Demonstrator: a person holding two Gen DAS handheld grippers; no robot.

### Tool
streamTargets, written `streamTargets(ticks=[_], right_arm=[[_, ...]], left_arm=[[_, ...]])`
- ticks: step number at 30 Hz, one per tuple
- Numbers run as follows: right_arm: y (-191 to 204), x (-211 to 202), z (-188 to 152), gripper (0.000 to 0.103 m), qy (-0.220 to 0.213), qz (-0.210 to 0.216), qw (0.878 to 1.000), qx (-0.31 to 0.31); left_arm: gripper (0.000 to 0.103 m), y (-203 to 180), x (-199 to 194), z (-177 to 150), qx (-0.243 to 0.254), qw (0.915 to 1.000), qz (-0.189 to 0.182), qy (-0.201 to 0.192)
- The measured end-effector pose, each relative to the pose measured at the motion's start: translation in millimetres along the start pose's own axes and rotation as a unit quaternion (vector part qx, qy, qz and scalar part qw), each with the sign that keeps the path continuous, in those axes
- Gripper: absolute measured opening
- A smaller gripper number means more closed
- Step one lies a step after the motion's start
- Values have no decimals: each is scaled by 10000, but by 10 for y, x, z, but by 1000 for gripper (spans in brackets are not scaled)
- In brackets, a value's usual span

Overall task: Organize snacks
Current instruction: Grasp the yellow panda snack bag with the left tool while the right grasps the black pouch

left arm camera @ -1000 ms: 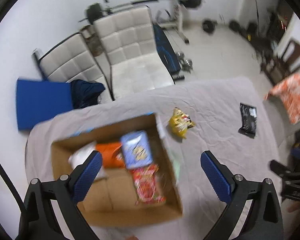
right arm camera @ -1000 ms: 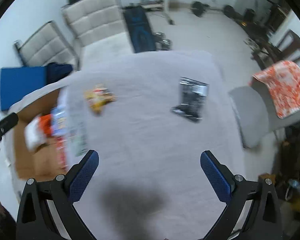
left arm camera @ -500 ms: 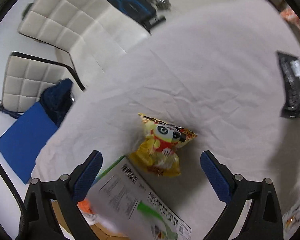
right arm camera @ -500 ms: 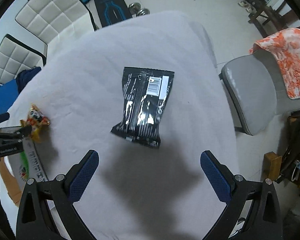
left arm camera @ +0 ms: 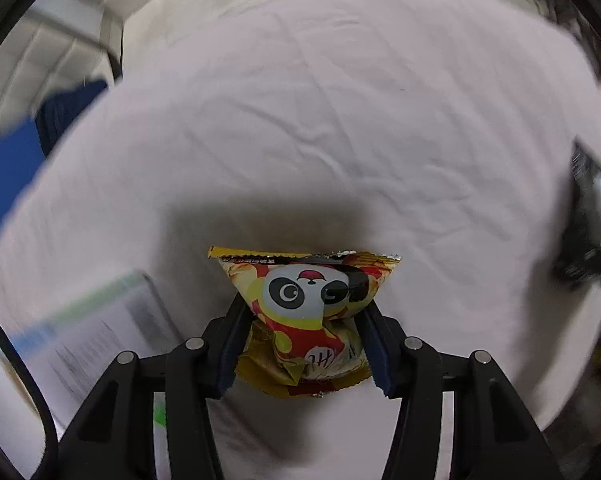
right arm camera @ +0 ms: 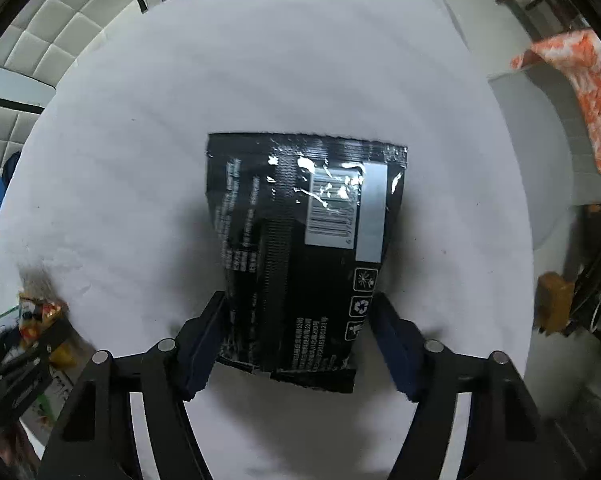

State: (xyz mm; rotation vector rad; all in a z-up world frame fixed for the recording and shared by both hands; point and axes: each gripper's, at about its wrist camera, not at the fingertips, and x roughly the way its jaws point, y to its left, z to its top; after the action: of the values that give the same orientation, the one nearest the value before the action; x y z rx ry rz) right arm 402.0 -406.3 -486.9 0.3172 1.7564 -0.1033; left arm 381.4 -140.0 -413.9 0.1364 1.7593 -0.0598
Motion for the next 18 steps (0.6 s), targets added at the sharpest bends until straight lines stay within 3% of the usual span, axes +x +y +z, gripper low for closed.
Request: streamTargets(ticks=[2, 5, 12, 18], right_arm=[[62, -8, -66, 58, -8, -65, 9998, -191], [148, 34, -242, 57, 74, -113, 9990, -427], [207, 132, -645, 57, 199, -274, 9964, -779], [318, 166, -646, 58, 236, -416, 9960, -759]], left_arm=[[50, -39, 30, -126, -298, 9991, -298, -16], [50, -165, 118, -288, -439, 9987, -268, 64], [53, -517, 222, -559, -7, 9993, 311, -197], [51, -544, 253, -713, -144, 9990, 243, -350]])
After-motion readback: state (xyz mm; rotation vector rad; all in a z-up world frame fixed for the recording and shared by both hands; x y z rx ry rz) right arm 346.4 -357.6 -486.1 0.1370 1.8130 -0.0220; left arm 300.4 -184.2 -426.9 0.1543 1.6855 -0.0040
